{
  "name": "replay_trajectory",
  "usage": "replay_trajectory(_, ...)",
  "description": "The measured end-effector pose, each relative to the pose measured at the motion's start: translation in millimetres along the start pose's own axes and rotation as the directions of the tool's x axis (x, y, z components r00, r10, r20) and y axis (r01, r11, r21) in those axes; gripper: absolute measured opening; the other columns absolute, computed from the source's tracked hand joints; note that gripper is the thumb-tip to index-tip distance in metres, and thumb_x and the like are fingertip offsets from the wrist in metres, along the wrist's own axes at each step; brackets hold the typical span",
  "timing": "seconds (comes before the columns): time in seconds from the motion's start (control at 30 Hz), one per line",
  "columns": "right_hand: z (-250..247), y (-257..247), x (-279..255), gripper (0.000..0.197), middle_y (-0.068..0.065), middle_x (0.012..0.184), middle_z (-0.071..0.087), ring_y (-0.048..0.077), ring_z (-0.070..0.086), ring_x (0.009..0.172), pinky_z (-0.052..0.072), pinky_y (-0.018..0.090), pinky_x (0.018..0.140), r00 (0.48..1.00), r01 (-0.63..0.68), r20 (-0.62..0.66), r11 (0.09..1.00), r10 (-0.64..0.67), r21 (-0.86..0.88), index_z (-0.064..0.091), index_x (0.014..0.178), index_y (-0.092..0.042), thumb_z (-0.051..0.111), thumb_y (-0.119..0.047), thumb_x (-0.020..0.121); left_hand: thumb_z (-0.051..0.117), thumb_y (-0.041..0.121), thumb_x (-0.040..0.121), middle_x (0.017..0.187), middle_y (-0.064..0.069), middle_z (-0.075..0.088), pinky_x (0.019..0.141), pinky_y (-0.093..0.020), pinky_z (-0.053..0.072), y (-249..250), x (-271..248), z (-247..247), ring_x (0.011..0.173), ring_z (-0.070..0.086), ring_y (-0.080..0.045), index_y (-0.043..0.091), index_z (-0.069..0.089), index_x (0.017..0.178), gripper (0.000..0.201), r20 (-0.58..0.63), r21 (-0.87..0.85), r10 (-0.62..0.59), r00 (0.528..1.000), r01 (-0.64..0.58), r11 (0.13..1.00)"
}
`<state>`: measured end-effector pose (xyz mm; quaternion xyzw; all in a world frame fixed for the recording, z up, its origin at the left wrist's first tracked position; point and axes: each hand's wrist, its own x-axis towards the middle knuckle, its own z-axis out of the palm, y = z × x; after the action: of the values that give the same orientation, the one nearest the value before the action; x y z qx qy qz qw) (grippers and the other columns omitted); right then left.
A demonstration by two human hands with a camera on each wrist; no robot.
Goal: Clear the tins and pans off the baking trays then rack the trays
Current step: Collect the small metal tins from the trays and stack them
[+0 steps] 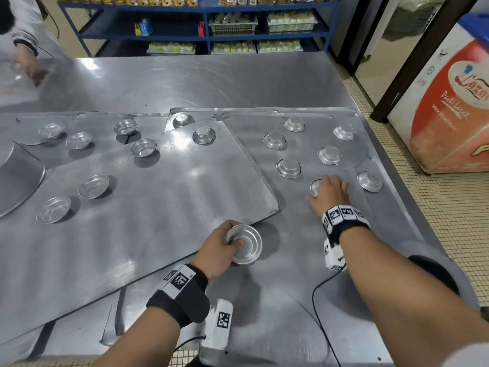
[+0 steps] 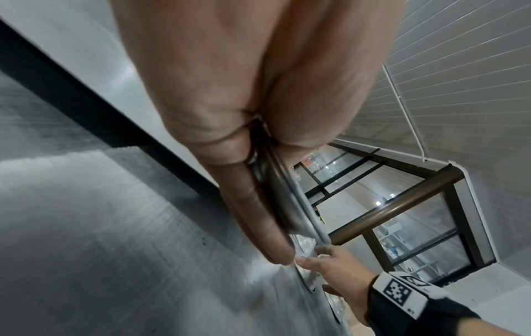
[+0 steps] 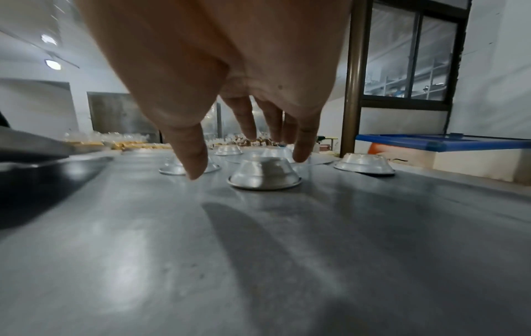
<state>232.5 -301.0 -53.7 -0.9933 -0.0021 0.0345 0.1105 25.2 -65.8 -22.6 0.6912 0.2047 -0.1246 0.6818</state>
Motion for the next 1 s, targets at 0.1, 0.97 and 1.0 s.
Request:
replay_trajectory(0.1,6.4,8.5,13.4,0.069,0.019,0.134,0.043,0.039,0.037,0.126,0.041,0.045,0.099,0.996,-0.080,0.049,0.997,0.079,0.014,0.045,0.128,-0.003,0.073,-0.040,0.078,0.052,-0.007,0.098,0.101,-0.013,0.061,0.062,-0.034,0.059,4.5,1.7,1.0,0.086,0.062,-0.020,0.008,0.058,0.111,0.021,-0.002,-0.011,-0.005,1.000,0.005,1.000)
replay_trajectory(0.97,-18.1,-53.2,-181.1,0.069,-0.002,0.125,0.061,0.013,0.063,0.116,0.052,0.036,0.100,0.915,0.349,-0.209,0.417,-0.345,0.839,0.048,0.112,-0.023,0.094,-0.017,0.060,0.052,0.071,0.090,0.110,-0.014,0.075,0.098,-0.057,0.053,5.7,-1.2,12.7,0.103,0.072,-0.033,0.023,0.071,0.115,0.058,0.094,-0.115,-0.085,0.992,0.095,0.989)
replay_trajectory(1.0,-17.3,-54.9,-184.7,0.069,-0.005,0.126,0.061,0.011,0.063,0.115,0.051,0.035,0.101,0.915,0.343,-0.196,0.423,-0.354,0.839,0.047,0.112,-0.026,0.093,-0.017,0.061,0.052,0.070,0.090,0.109,-0.016,0.075,0.097,-0.055,0.054,6.2,-1.2,13.6,0.099,0.073,-0.032,0.022,0.071,0.115,0.058,0.105,-0.129,-0.089,0.990,0.103,0.986)
